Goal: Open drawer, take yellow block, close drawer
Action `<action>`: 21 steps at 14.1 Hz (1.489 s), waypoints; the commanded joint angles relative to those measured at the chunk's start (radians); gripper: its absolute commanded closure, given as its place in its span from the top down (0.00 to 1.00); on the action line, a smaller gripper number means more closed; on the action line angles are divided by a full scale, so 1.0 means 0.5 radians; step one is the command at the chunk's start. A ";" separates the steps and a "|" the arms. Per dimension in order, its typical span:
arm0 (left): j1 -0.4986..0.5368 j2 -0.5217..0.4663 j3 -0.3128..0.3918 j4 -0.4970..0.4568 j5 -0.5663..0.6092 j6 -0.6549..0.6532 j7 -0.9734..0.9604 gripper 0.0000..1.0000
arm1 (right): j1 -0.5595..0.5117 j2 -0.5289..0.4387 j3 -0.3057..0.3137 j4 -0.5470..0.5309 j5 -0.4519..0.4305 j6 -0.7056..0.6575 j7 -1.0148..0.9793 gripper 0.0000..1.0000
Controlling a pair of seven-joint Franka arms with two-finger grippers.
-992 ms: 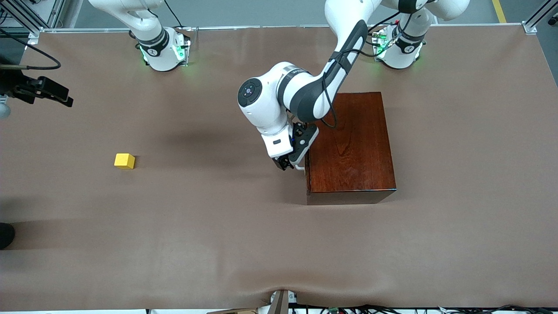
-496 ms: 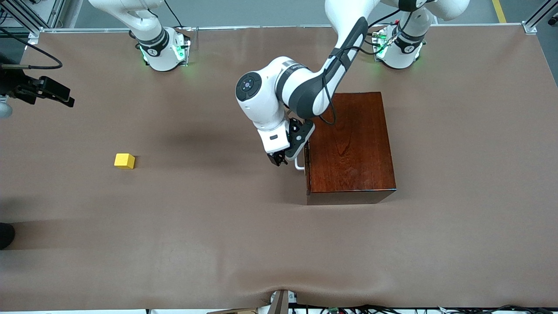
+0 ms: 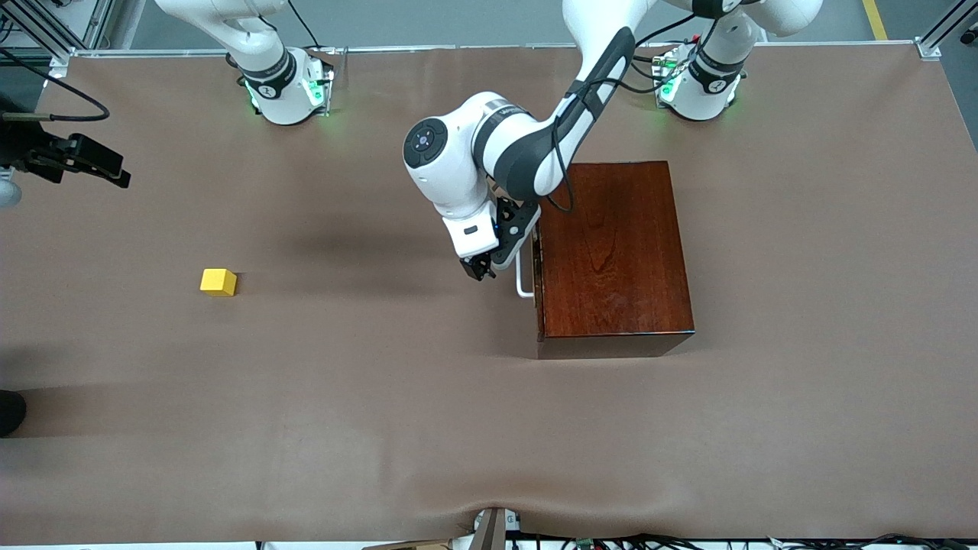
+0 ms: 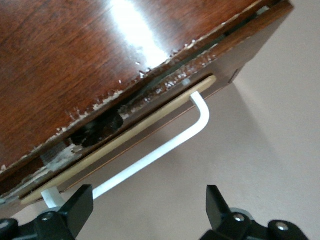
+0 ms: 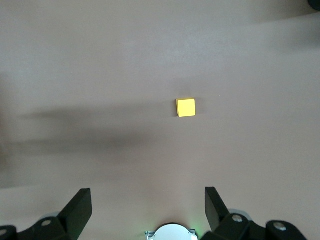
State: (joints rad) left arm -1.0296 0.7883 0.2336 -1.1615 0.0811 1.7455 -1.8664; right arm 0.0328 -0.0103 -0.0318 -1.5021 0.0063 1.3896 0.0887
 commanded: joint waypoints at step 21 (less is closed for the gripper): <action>0.090 -0.186 0.005 0.004 -0.024 -0.052 0.057 1.00 | -0.050 -0.038 0.076 0.007 0.027 0.007 -0.012 1.00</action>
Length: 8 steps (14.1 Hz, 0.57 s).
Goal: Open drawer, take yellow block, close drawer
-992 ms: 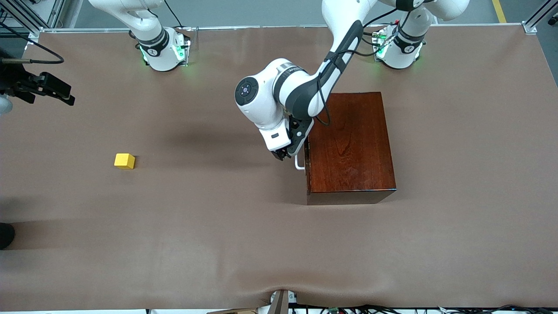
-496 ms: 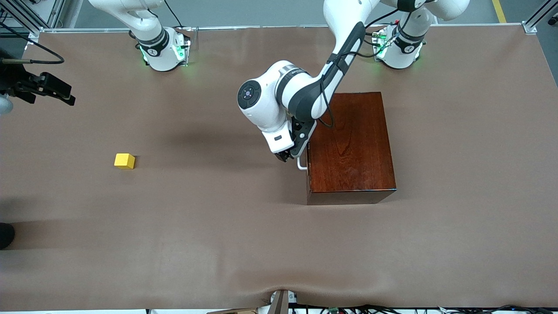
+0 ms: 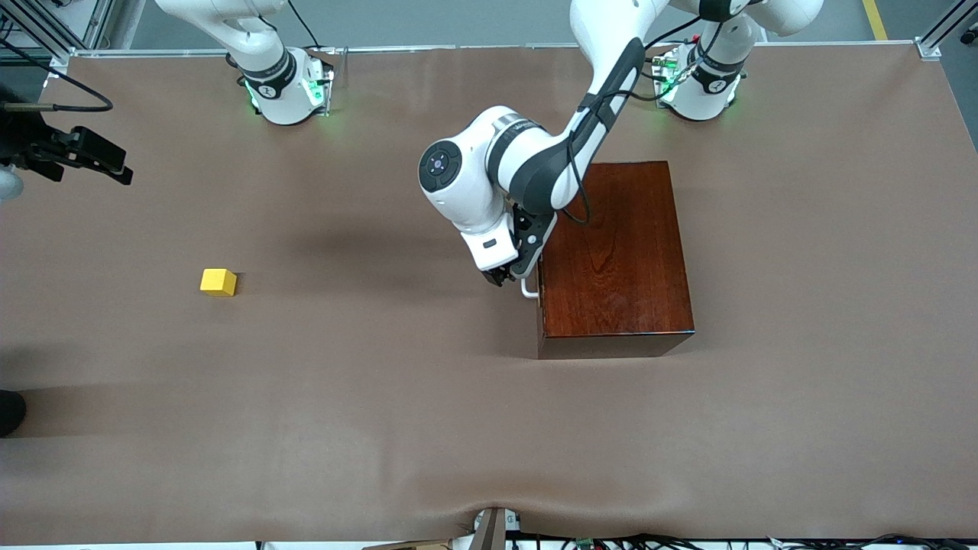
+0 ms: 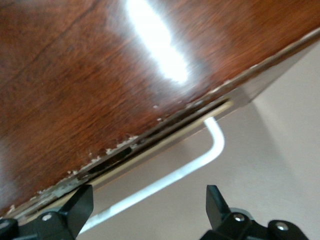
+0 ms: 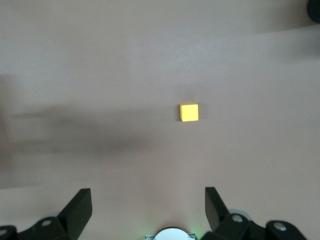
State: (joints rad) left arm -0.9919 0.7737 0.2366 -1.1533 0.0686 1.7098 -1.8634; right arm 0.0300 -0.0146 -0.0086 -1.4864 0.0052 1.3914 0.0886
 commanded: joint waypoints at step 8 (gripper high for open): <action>0.406 -0.694 0.008 -0.135 -0.116 -0.054 0.857 1.00 | -0.060 -0.029 0.032 -0.025 0.030 0.000 -0.011 1.00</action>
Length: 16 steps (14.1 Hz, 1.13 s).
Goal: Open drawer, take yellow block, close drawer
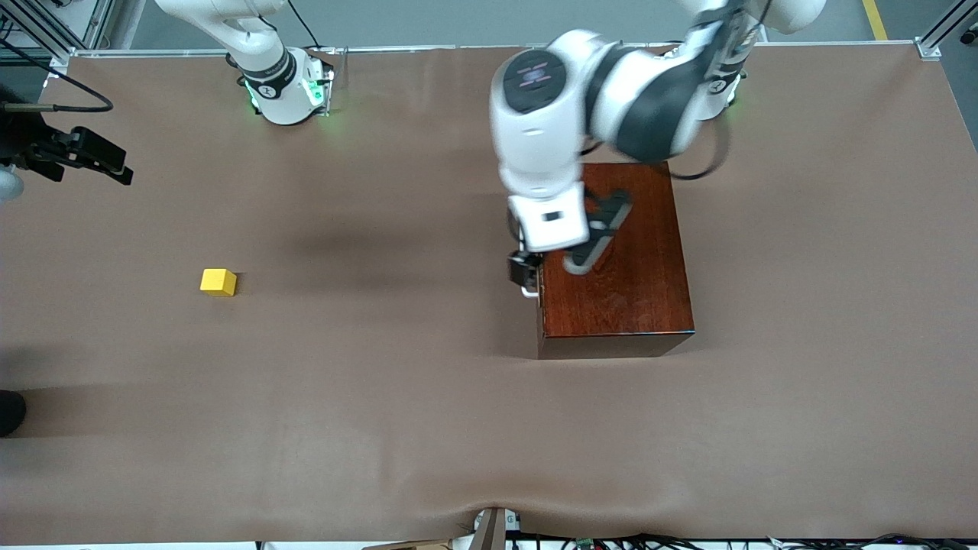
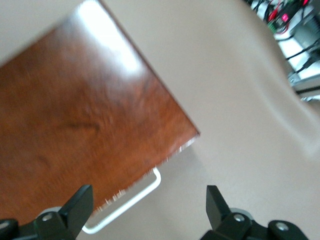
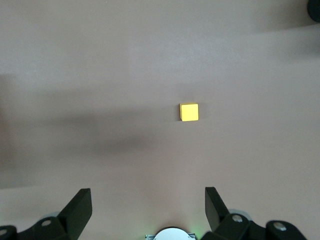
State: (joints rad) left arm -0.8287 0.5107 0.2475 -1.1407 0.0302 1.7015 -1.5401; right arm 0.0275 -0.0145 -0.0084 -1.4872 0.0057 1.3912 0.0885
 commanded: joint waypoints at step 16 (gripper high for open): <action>1.086 -0.975 -0.059 -0.805 -0.048 -0.341 2.576 1.00 | -0.159 -0.029 0.143 -0.023 0.028 -0.006 -0.011 1.00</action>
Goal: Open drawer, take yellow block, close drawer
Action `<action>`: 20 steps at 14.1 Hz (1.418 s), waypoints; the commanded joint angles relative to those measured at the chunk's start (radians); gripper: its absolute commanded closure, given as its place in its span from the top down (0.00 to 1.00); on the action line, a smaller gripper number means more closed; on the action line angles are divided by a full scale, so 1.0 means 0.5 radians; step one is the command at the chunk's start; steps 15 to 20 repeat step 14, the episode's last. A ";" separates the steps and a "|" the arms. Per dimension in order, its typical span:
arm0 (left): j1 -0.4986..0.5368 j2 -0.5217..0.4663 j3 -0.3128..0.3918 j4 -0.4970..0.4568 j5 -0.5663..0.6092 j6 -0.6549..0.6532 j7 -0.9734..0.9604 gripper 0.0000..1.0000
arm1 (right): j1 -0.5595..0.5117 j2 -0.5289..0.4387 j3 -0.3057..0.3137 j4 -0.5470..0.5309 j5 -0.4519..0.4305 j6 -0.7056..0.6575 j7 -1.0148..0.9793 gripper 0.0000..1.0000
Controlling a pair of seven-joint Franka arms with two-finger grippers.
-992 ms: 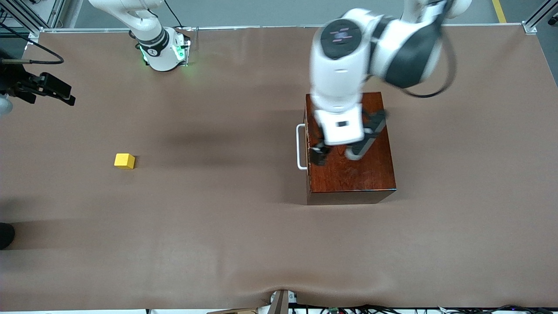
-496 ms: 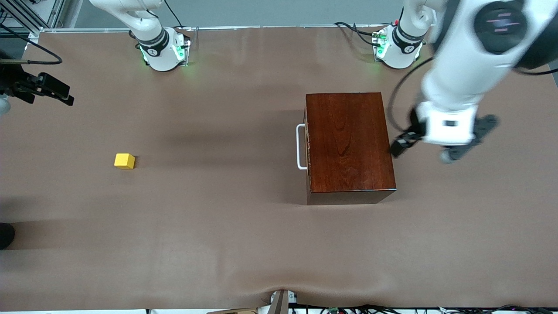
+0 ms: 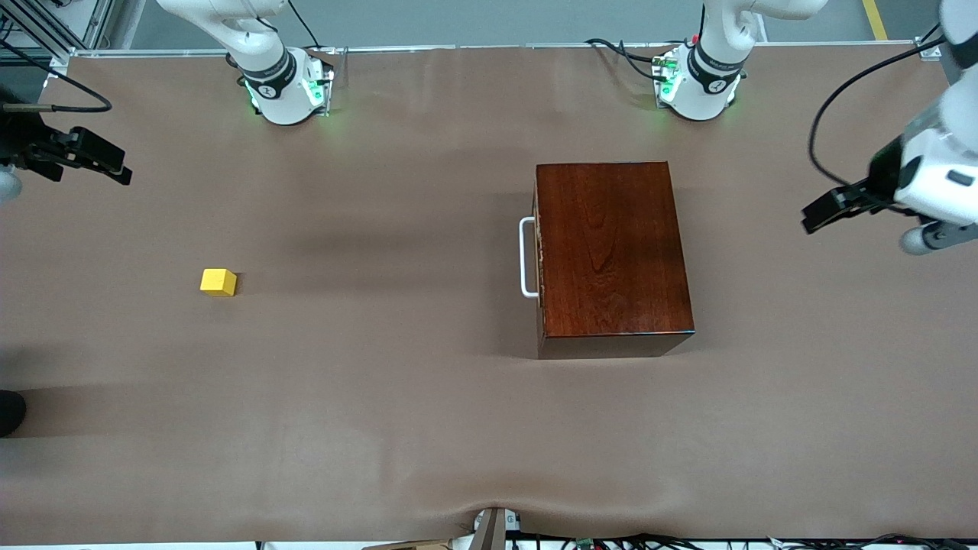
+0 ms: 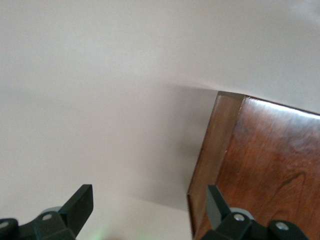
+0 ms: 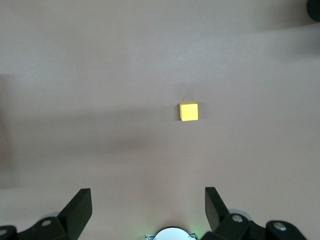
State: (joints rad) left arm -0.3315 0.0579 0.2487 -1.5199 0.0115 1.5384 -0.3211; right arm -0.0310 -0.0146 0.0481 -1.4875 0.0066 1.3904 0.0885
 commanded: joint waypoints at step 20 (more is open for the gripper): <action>0.878 -0.337 -0.930 -0.286 0.011 0.080 0.354 1.00 | -0.042 -0.029 0.030 -0.022 0.027 -0.004 -0.011 1.00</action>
